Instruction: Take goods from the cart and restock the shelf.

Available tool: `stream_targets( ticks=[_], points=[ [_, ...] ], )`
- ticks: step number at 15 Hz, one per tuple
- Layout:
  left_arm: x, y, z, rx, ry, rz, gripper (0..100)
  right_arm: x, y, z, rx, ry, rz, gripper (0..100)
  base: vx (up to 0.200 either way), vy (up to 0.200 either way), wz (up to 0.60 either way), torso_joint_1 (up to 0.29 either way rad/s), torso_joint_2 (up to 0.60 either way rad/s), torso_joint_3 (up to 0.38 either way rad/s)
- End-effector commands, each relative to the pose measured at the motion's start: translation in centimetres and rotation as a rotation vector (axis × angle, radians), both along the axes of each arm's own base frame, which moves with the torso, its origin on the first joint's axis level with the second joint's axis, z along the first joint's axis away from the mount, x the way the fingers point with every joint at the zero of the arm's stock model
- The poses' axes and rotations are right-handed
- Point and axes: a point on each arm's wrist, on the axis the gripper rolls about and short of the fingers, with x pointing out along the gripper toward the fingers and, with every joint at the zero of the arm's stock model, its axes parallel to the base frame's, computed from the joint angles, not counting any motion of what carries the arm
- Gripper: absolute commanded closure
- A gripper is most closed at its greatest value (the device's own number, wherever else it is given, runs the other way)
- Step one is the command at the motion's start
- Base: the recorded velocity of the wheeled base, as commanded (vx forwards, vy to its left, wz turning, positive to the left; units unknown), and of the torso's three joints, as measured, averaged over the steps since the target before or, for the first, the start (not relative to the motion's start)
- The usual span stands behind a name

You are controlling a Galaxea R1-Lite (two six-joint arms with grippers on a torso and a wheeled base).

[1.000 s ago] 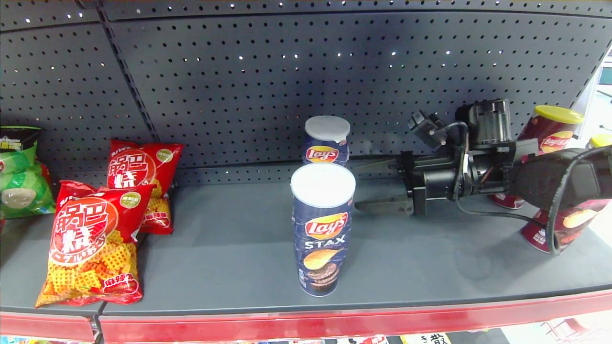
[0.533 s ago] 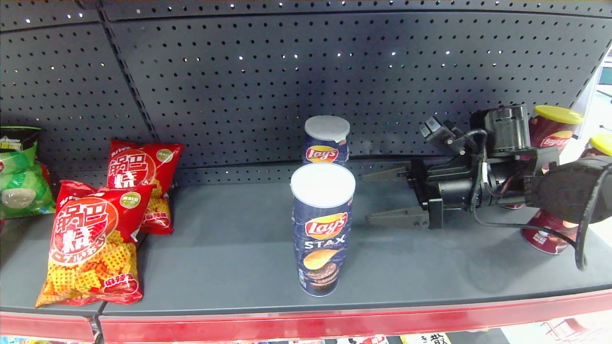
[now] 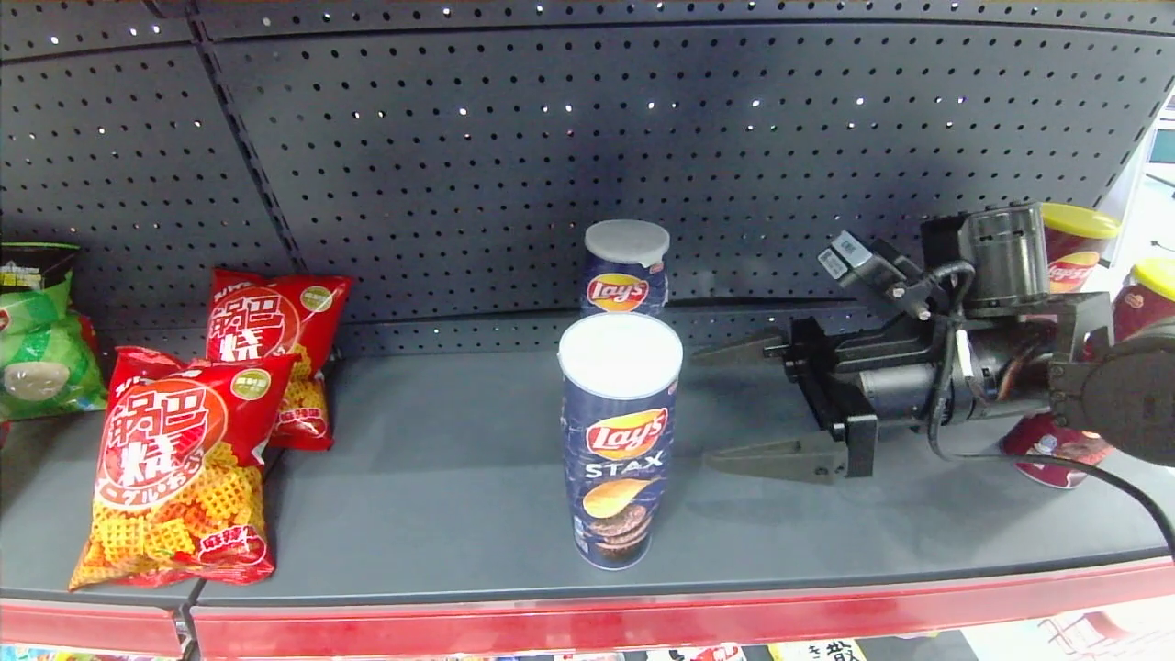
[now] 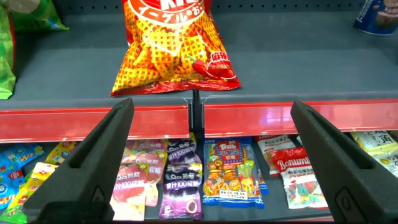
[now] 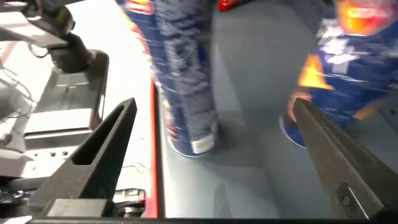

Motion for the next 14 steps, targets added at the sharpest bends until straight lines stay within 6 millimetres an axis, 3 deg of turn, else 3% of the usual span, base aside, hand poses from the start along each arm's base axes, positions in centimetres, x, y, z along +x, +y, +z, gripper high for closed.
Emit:
stream_targets(
  ticks=[1,6,14],
  points=[
    [0.0,0.0,0.0,0.0,0.0,-0.001,0,-0.8,0.5,0.2,0.003,-0.005,0.026,0,0.0,0.0,0.0,0.0,0.0,0.0],
    [0.0,0.0,0.0,0.0,0.0,-0.001,0,-2.4,2.1,0.4,0.004,-0.01,0.097,0,0.0,0.0,0.0,0.0,0.0,0.0],
    [0.0,0.0,0.0,0.0,0.0,-0.001,0,-3.8,2.5,-0.3,-0.011,0.015,0.132,0,0.0,0.0,0.0,0.0,0.0,0.0]
  ],
)
